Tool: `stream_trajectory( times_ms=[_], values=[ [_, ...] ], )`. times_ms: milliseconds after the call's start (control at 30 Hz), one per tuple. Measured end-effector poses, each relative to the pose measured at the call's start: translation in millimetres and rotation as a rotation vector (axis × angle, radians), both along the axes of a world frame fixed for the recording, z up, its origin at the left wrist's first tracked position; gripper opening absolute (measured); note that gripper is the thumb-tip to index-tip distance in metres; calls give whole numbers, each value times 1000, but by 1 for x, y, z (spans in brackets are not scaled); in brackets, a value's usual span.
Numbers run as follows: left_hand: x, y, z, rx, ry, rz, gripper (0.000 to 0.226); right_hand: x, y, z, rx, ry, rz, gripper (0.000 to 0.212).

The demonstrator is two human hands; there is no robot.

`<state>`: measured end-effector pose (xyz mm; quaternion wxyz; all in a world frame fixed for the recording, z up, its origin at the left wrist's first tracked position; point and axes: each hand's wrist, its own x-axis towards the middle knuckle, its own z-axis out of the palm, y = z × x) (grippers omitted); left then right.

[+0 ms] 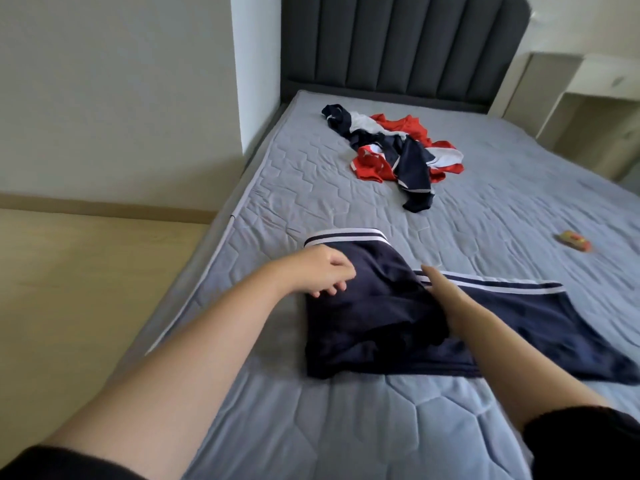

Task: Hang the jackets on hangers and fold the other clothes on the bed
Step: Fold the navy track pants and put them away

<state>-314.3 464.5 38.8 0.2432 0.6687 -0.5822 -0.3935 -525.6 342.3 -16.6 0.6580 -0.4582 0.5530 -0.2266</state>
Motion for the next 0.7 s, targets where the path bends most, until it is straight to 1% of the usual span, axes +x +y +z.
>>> stream_trajectory(
  times_ms=[67,133,200,267,333,367,467,500,567,633,700],
  values=[
    [-11,-3,-12,95,-184,-225,31,-2,0,0,9,30,81,42],
    [-24,-3,-14,104,-301,-371,27,-3,1,1,45,166,205,43],
    [-31,-6,-16,69,-357,-396,29,-5,3,3,65,254,313,33],
    [-35,-9,-16,71,-371,-398,33,-12,1,3,84,293,339,28],
    [-38,-8,-16,85,-407,-447,35,-17,1,3,95,311,328,25],
    [-40,-7,-16,71,-452,-475,36,-18,-1,3,62,317,306,22],
    [-49,-5,-19,-48,-614,-477,32,-21,-4,5,-179,371,298,7],
    [-51,-5,-22,-68,-626,-464,32,-24,-5,5,-212,372,312,9],
    [-51,-6,-25,-36,-595,-431,39,-30,-3,8,-135,271,379,12],
    [-48,-9,-27,26,-475,-354,48,-37,2,12,-23,128,454,21],
    [-46,-11,-27,12,-341,-235,47,-45,2,13,47,-4,463,30]
  ],
)
